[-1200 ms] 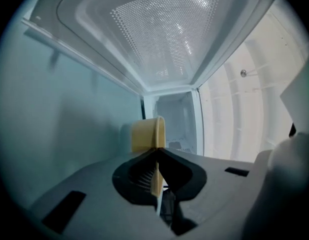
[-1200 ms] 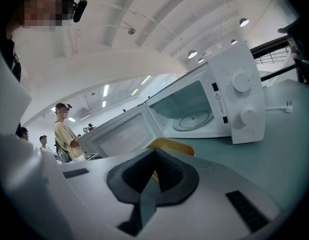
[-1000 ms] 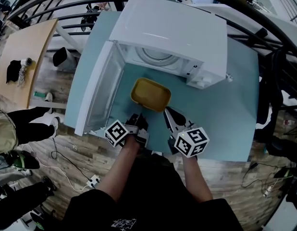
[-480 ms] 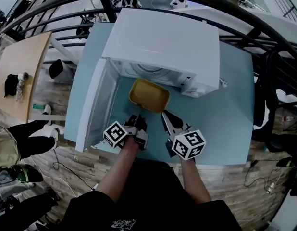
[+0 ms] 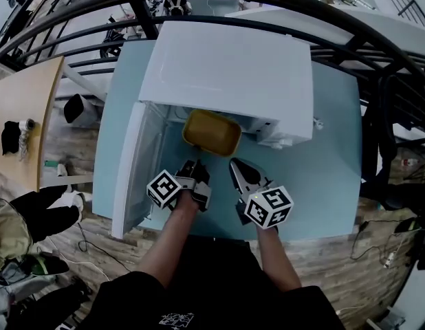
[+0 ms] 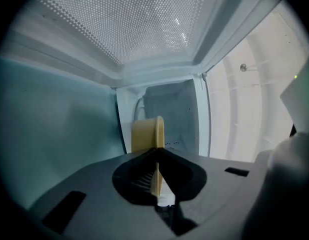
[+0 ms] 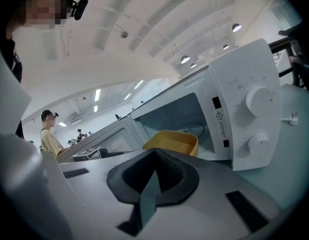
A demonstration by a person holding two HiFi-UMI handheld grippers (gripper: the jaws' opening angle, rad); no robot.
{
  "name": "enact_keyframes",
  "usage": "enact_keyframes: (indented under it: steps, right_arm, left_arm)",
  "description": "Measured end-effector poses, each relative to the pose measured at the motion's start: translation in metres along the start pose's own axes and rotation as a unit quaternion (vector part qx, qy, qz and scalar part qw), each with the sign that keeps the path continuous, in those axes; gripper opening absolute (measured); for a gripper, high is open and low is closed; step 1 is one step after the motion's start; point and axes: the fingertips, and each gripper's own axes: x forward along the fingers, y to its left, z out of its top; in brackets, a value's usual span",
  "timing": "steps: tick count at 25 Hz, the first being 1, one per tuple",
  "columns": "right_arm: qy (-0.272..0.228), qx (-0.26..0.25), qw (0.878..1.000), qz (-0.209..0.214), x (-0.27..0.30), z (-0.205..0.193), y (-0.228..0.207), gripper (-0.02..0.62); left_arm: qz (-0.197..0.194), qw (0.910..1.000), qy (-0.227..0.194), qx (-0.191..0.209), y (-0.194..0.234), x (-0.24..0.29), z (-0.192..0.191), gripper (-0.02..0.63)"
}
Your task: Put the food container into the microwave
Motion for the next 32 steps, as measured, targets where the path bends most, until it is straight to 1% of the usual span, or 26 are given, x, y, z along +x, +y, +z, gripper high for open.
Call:
enact_keyframes:
  steps: [11,15,18,21,28,32]
  right_arm:
    - [0.000,0.005,1.000,-0.019,0.019,0.013,-0.020,0.006]
    - [0.000,0.007,1.000,-0.022,0.027,0.014,-0.024,0.006]
    - [0.003,0.009,1.000,-0.024,0.031,0.012,-0.027,0.006]
    - [0.003,0.011,1.000,-0.027,0.036,0.012,-0.029,0.006]
    - [0.004,0.014,0.999,-0.035,0.038,0.011,-0.032,0.006]
    - [0.007,0.016,0.999,-0.041,0.036,0.006,-0.035,0.006]
  left_arm:
    - [-0.010,0.9998,0.009,-0.013,-0.004,0.040,0.013,0.025]
    - [-0.015,0.9997,0.002,-0.017,-0.001,0.052,0.021,0.025]
    - [-0.029,0.9993,-0.003,-0.021,-0.002,0.062,0.025,0.025]
    - [-0.026,0.9993,-0.005,-0.025,0.002,0.072,0.029,0.025]
    - [-0.037,0.9987,-0.015,-0.030,-0.003,0.092,0.039,0.025]
    - [-0.030,0.9989,-0.019,-0.030,0.002,0.100,0.045,0.025]
